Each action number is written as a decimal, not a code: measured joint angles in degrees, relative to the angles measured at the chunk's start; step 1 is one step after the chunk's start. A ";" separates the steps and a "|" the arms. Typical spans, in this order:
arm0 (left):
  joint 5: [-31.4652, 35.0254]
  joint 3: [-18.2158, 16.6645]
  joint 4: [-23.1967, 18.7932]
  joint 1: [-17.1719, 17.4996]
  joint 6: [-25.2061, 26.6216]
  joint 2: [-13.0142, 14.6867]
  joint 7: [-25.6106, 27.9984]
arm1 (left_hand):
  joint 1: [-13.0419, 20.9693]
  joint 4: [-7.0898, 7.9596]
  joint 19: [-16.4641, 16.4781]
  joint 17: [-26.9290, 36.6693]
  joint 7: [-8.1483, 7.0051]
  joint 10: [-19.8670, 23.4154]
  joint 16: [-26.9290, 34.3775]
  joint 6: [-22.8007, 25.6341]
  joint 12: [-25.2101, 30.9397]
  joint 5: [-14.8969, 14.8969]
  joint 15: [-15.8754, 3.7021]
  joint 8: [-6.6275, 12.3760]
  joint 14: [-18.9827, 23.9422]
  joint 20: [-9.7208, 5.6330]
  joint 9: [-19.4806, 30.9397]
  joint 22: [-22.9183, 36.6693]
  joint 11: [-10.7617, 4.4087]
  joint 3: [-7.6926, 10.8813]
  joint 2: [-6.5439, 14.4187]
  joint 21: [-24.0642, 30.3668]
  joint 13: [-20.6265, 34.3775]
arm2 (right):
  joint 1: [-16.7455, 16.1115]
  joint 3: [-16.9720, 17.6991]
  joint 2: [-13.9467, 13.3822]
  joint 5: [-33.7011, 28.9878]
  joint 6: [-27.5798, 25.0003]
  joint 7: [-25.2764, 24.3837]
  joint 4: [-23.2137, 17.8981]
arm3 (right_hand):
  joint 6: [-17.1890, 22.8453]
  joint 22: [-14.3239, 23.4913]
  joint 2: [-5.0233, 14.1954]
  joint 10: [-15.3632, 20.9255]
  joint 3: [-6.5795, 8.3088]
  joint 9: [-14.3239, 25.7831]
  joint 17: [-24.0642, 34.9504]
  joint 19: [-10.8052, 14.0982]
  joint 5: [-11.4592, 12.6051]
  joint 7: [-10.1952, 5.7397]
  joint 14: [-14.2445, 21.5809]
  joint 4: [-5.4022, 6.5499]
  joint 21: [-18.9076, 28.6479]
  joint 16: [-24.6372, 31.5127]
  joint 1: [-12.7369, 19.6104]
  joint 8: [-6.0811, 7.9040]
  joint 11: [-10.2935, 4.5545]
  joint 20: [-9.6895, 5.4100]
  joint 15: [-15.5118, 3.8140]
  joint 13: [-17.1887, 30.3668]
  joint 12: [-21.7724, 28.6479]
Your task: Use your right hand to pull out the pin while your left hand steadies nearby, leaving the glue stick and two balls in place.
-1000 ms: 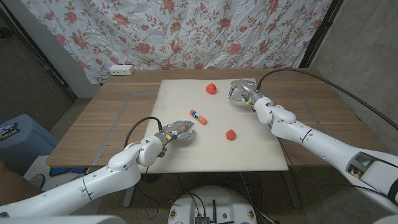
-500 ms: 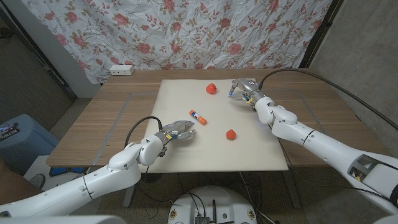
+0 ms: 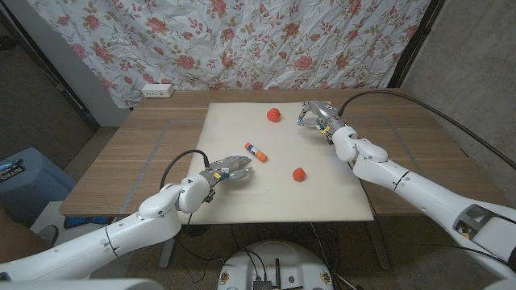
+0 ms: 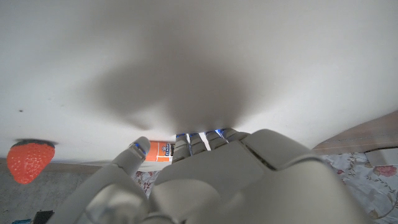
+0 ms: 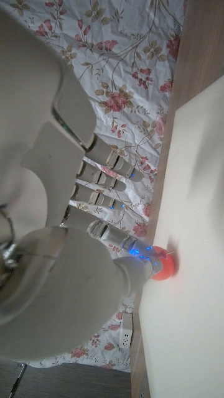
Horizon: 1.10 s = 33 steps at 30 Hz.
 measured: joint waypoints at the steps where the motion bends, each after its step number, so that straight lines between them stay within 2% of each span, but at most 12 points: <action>1: 0.00 -0.09 -0.09 0.07 0.00 0.03 0.00 | 0.00 -0.10 0.00 0.00 0.00 0.00 0.00 0.00 0.00 0.00 0.00 0.02 0.00 0.00 0.00 0.00 0.00 0.10 0.00 0.00 0.00 | -0.09 0.06 0.00 0.09 0.00 -0.09 -0.06 | 0.00 0.00 0.00 0.00 0.00 0.00 0.00 0.00 0.00 0.00 0.09 0.00 0.00 0.12 0.00 -0.01 0.00 0.00 -0.09 0.00 0.00; 5: 0.12 -0.52 -0.52 0.57 0.01 0.20 0.28 | 0.00 -0.10 0.22 0.00 -0.01 0.01 0.01 0.02 0.07 0.00 -0.01 0.23 0.02 -0.21 0.00 0.00 -0.01 0.10 0.00 0.02 0.01 | -0.38 0.22 -0.01 0.47 0.08 -0.47 -0.20 | 0.00 0.00 0.00 0.51 0.00 -0.04 0.00 0.31 0.00 0.00 0.09 0.00 0.00 0.12 0.00 -0.07 -0.11 -0.32 -0.09 0.00 0.00; 9: 0.51 -1.07 -0.95 1.34 0.18 0.31 1.81 | 0.00 -0.12 0.80 0.14 -0.81 0.06 0.25 1.63 0.47 0.00 0.12 0.47 0.76 -0.35 0.00 0.01 0.06 0.12 0.00 0.80 0.55 | -0.69 0.52 -0.02 0.94 0.33 -0.87 -0.26 | 0.00 0.00 0.00 0.51 0.00 -0.26 0.00 0.31 0.00 0.00 0.09 0.00 0.00 0.12 0.00 -0.08 -0.11 -0.32 -0.09 0.00 0.00; 11: 0.61 -1.33 -1.14 1.65 0.28 0.32 2.43 | 0.00 -0.10 2.00 0.26 -0.29 0.84 0.47 2.79 0.36 0.00 0.54 0.55 1.18 0.32 0.03 0.07 1.07 0.56 0.00 1.02 0.55 | -0.86 0.67 -0.01 1.29 0.58 -1.13 -0.26 | 0.00 0.00 0.00 0.51 0.00 -0.26 0.00 0.31 -0.01 0.00 0.09 0.00 0.00 0.12 0.00 -0.09 -0.10 -0.32 -0.09 0.00 0.00; 17: 0.56 -2.44 -1.57 2.94 0.54 0.33 4.87 | 0.00 -0.10 2.79 0.22 1.06 1.26 0.36 4.52 0.23 0.00 0.49 0.59 1.12 0.94 0.17 0.16 1.47 0.56 0.00 1.25 0.25 | -1.28 1.16 0.03 2.19 1.31 -1.79 -0.23 | -0.01 0.00 0.00 0.51 0.00 -0.26 0.28 0.62 -0.01 0.00 0.09 0.00 0.00 0.12 0.00 -0.29 -0.11 -0.63 -0.09 0.00 0.00; 31: -1.41 -5.89 -2.95 6.00 0.79 -0.11 11.34 | 0.37 -0.37 4.52 0.16 1.65 1.27 0.37 5.34 0.24 0.01 0.19 1.01 1.43 1.25 0.64 -0.08 1.47 1.19 0.08 1.57 0.29 | -2.28 2.03 0.13 3.93 2.48 -3.22 -0.06 | -0.01 0.00 0.00 0.71 0.00 -0.48 0.27 0.61 -0.18 -0.01 0.40 0.00 0.00 0.12 0.00 -0.50 -0.31 -0.62 0.24 0.00 -0.44; 33: -1.70 -6.56 -3.13 6.48 0.72 -0.23 12.11 | 0.37 -0.40 4.85 0.16 1.65 1.27 0.37 5.33 0.24 0.01 0.41 1.01 1.64 0.91 0.64 -0.15 1.47 1.22 0.08 1.68 0.29 | -2.37 2.13 0.14 4.15 2.67 -3.39 -0.02 | -0.01 0.00 0.00 0.71 0.00 -0.50 0.27 0.61 -0.18 -0.01 0.40 0.00 0.00 0.12 0.00 -0.50 -0.31 -0.62 0.23 0.00 -0.44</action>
